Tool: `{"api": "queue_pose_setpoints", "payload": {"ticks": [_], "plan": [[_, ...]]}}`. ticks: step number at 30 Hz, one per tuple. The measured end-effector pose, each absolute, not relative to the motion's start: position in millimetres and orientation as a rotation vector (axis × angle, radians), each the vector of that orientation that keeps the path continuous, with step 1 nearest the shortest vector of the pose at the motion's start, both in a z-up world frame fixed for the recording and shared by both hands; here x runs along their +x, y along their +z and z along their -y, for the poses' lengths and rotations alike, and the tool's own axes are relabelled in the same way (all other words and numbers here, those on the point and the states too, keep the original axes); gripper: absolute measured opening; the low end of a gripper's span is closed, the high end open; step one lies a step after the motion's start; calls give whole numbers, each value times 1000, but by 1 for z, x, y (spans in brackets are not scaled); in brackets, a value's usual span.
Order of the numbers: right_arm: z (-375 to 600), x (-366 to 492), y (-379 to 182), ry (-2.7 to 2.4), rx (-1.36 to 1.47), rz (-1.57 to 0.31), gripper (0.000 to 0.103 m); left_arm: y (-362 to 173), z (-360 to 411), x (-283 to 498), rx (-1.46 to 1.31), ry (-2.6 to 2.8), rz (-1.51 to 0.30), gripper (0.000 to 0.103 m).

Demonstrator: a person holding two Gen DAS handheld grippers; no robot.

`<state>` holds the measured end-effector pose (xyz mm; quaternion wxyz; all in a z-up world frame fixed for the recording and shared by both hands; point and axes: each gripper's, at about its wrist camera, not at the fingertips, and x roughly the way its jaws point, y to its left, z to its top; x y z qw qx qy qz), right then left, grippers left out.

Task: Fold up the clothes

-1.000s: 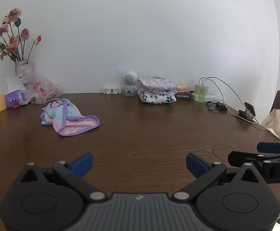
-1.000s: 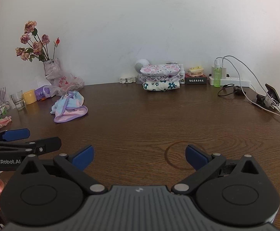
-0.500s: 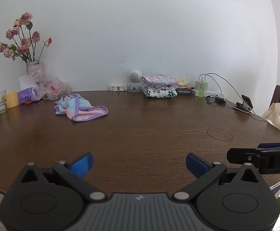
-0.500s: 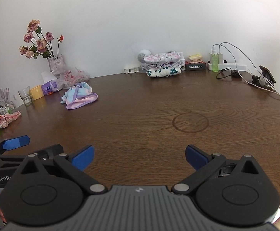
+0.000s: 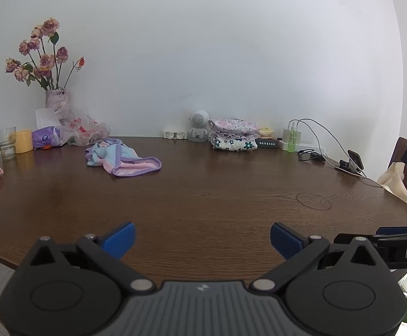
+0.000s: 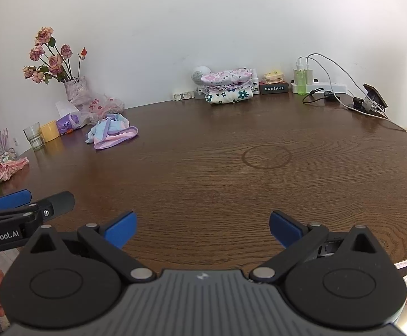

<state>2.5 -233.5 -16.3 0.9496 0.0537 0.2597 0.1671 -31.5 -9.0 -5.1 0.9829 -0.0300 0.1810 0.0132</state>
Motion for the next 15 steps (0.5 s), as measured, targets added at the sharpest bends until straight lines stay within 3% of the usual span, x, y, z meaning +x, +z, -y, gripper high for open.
{"api": "queue_pose_setpoints", "payload": {"ticks": [15], "plan": [[231,1,-18,356,111,-538,103,-8,8,-36,-72,35,-379,103]]}}
